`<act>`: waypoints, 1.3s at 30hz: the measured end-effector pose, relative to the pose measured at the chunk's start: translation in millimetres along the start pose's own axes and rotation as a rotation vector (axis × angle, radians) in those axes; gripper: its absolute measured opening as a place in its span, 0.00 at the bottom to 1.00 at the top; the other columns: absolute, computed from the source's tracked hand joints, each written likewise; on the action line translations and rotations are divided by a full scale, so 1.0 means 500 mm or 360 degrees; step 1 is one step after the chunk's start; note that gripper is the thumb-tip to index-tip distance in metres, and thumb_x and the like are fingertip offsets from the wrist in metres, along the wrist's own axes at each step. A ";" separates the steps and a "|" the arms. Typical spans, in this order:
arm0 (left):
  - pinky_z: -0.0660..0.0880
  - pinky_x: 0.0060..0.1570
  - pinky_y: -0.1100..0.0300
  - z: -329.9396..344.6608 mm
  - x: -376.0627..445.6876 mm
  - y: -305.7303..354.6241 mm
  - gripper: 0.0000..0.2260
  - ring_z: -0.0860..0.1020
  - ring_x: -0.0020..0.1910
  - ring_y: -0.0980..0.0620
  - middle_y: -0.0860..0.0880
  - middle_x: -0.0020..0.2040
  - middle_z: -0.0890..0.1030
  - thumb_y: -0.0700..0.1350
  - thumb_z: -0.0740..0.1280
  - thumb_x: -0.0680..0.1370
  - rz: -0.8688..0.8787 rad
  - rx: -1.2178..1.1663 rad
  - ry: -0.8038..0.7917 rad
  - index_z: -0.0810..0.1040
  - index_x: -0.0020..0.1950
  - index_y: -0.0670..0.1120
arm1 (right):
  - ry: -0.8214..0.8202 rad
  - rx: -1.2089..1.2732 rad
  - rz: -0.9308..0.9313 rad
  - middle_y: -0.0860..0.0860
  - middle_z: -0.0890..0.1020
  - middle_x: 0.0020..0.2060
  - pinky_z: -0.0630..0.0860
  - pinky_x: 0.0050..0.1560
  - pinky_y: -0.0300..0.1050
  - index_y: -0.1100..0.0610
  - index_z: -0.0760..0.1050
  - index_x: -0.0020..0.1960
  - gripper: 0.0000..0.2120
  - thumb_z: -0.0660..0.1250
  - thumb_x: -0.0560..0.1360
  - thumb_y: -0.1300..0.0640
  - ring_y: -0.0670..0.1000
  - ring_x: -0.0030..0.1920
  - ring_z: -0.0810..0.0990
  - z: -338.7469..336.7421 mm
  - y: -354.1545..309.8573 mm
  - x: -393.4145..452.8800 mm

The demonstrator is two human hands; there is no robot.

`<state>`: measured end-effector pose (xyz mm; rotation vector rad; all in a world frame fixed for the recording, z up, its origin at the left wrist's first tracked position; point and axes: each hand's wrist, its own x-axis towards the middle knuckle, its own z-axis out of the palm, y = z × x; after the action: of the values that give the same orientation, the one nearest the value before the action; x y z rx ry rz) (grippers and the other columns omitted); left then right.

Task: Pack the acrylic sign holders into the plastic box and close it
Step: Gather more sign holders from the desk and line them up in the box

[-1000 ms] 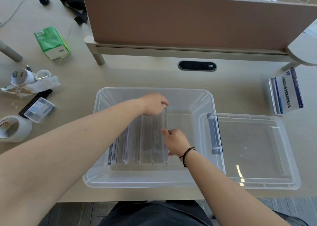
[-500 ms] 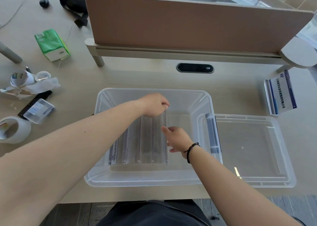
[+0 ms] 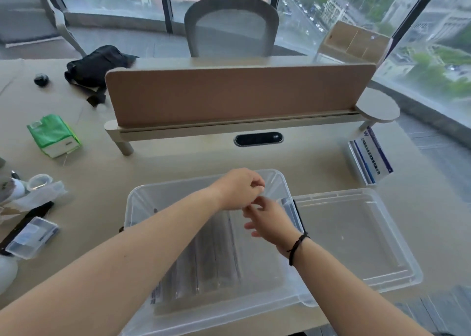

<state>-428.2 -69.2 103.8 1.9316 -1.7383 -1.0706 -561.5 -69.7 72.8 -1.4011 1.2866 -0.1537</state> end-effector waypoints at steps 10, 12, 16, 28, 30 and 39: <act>0.74 0.58 0.56 0.024 0.156 0.170 0.13 0.79 0.54 0.52 0.51 0.53 0.84 0.41 0.58 0.82 0.0067 -0.0023 0.0178 0.82 0.56 0.49 | 0.0157 0.0054 -0.0289 0.52 0.87 0.42 0.82 0.43 0.56 0.52 0.81 0.47 0.07 0.64 0.76 0.53 0.53 0.39 0.87 -0.260 -0.041 0.059; 0.74 0.60 0.53 0.049 0.208 0.207 0.14 0.79 0.55 0.51 0.51 0.55 0.83 0.42 0.57 0.82 0.0034 -0.0011 0.0147 0.81 0.58 0.50 | 0.0186 -0.0005 -0.0294 0.50 0.86 0.42 0.82 0.45 0.53 0.51 0.81 0.47 0.07 0.66 0.76 0.50 0.53 0.40 0.86 -0.337 -0.018 0.079; 0.72 0.65 0.54 0.109 0.313 0.276 0.15 0.77 0.62 0.51 0.51 0.63 0.80 0.45 0.56 0.83 -0.0057 0.0053 0.0075 0.77 0.65 0.51 | 0.0287 -0.0140 -0.0244 0.47 0.85 0.44 0.82 0.50 0.54 0.49 0.79 0.54 0.12 0.67 0.74 0.46 0.50 0.44 0.85 -0.487 0.050 0.125; 0.64 0.70 0.57 0.221 0.508 0.379 0.20 0.68 0.72 0.49 0.48 0.73 0.70 0.49 0.59 0.82 -0.0175 0.0339 -0.0137 0.66 0.75 0.53 | 0.0715 -0.0308 -0.0052 0.50 0.82 0.47 0.76 0.52 0.45 0.56 0.78 0.60 0.15 0.66 0.76 0.51 0.53 0.49 0.81 -0.827 0.178 0.310; 0.63 0.71 0.56 0.227 0.531 0.382 0.20 0.67 0.73 0.49 0.48 0.73 0.70 0.49 0.59 0.82 -0.0199 0.0364 -0.0139 0.66 0.75 0.54 | 0.0757 -0.0368 -0.0010 0.52 0.82 0.55 0.75 0.56 0.47 0.55 0.76 0.63 0.17 0.66 0.76 0.51 0.54 0.56 0.80 -0.855 0.195 0.339; 0.60 0.72 0.58 0.246 0.621 0.395 0.19 0.65 0.74 0.50 0.49 0.75 0.69 0.45 0.56 0.83 -0.0219 0.0395 -0.0121 0.68 0.74 0.52 | 0.0572 -0.0552 0.0186 0.59 0.77 0.66 0.72 0.64 0.50 0.59 0.62 0.75 0.31 0.66 0.76 0.51 0.59 0.66 0.75 -0.898 0.247 0.452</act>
<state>-662.5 -375.3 61.1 2.2149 -1.8794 -1.0268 -867.1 -480.6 -2.7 -1.6347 1.7526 -0.1087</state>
